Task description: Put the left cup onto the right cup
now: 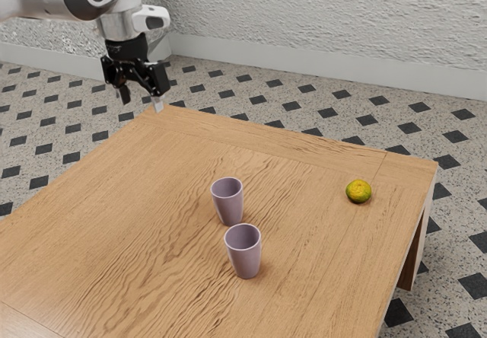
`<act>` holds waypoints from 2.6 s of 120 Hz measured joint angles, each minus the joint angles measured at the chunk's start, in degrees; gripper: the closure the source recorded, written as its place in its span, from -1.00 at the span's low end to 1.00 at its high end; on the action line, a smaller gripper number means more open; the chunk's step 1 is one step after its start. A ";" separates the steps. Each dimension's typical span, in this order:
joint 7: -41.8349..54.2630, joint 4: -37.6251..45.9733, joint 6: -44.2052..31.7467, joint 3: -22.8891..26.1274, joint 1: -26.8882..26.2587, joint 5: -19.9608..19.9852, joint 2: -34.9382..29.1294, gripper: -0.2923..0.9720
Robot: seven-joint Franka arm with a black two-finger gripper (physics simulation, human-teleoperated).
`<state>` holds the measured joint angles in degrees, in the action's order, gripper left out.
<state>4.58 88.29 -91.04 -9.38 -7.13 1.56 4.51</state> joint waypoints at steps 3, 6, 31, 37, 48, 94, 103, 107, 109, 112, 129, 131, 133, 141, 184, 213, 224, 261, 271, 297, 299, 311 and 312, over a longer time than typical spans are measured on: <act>0.03 -0.01 -0.09 0.23 0.04 -0.01 -0.04 -0.54; 0.07 -0.01 -0.19 0.43 0.02 -0.02 -0.05 -0.54; 0.30 -0.13 -1.08 0.67 -0.46 -0.12 0.84 -0.54; 0.35 -0.38 -1.47 0.63 -0.50 -0.10 1.82 -0.54; 0.42 -0.56 -3.02 0.63 -1.02 -0.06 3.65 -0.54; 0.58 -0.43 -10.38 0.71 -2.12 5.67 12.13 -0.43; 0.60 -0.25 -11.66 0.72 -2.92 6.93 13.68 -0.39; 0.61 -0.17 -12.17 0.70 -3.25 7.49 14.21 -0.37; 0.62 -0.11 -12.44 0.71 -3.40 7.72 14.50 -0.36; 0.62 -0.04 -12.84 0.73 -3.63 8.02 14.93 -0.35; 0.65 0.05 -14.84 0.73 -5.07 9.56 17.99 -0.28; 0.65 0.06 -15.08 0.74 -5.20 9.77 18.43 -0.27; 0.66 0.06 -15.33 0.75 -5.30 10.01 18.88 -0.26; 0.67 0.05 -16.48 0.76 -5.48 10.93 20.65 -0.23; 0.70 -2.63 -20.53 1.47 -5.81 12.59 26.99 -0.17; 0.68 -2.73 -21.60 1.64 -5.88 13.89 29.46 -0.09; 0.67 -2.67 -21.77 1.64 -5.81 14.32 29.84 0.00; 0.64 -2.66 -22.01 1.56 -5.62 14.57 30.23 0.46; 0.63 -2.68 -22.05 1.56 -5.66 14.49 30.26 0.55; 0.35 -2.67 -22.56 1.47 -5.82 13.62 30.20 0.69; 0.33 -2.67 -22.57 1.44 -5.84 13.57 30.11 0.69; 0.21 -2.63 -22.42 1.15 -5.95 13.36 29.45 0.69; 0.20 -2.62 -22.41 1.13 -5.97 13.35 29.40 0.69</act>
<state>4.77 85.67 -113.44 -8.24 -13.10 14.91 33.91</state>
